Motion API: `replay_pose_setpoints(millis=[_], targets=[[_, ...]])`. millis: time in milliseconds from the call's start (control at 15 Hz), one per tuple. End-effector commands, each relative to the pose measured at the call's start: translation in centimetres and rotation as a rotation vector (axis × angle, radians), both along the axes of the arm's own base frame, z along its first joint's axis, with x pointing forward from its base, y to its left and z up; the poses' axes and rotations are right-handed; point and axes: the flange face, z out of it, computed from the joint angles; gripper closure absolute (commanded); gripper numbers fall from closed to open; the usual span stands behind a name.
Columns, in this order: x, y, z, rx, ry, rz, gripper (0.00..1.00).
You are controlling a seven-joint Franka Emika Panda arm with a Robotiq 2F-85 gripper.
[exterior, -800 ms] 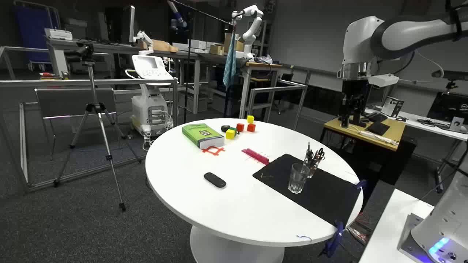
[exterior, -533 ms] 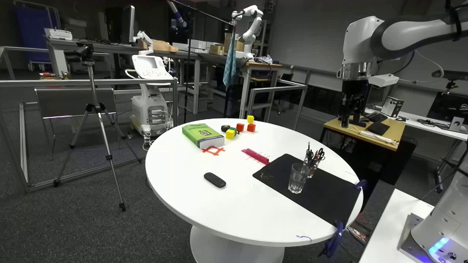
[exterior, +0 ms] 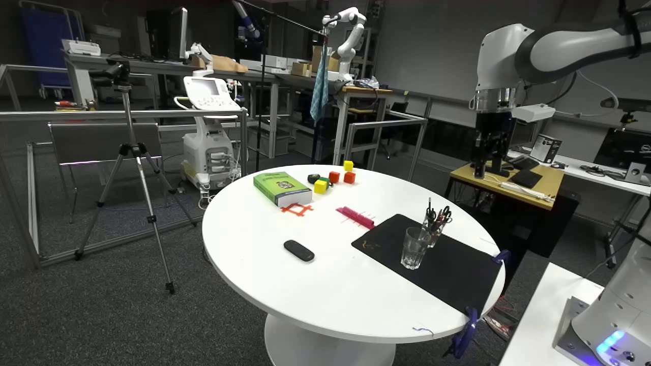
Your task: Move one scissors from the glass on the right to the glass on the left.
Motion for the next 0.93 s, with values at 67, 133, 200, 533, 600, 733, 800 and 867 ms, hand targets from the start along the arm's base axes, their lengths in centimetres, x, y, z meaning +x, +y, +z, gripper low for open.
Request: replay_pose_setpoints(millis=[67, 133, 200, 533, 600, 733, 800, 867], targets=[[-0.7, -2.3, -1.7, -0.010, -0.070, -0.195, 0.00], [-0.8, -3.1, -2.4, -0.017, -0.086, -0.231, 0.00], [-0.9, -3.8, -3.0, -0.027, -0.102, -0.264, 0.00], [-1.0, -8.6, -6.2, -0.033, -0.130, -0.408, 0.00], [-0.9, -9.6, -6.6, -0.033, -0.135, -0.426, 0.00], [-0.8, -11.6, -7.6, -0.020, -0.142, -0.465, 0.00], [-0.7, -12.5, -8.1, -0.014, -0.152, -0.488, 0.00], [-0.4, -13.4, -8.6, -0.002, -0.168, -0.508, 0.00]])
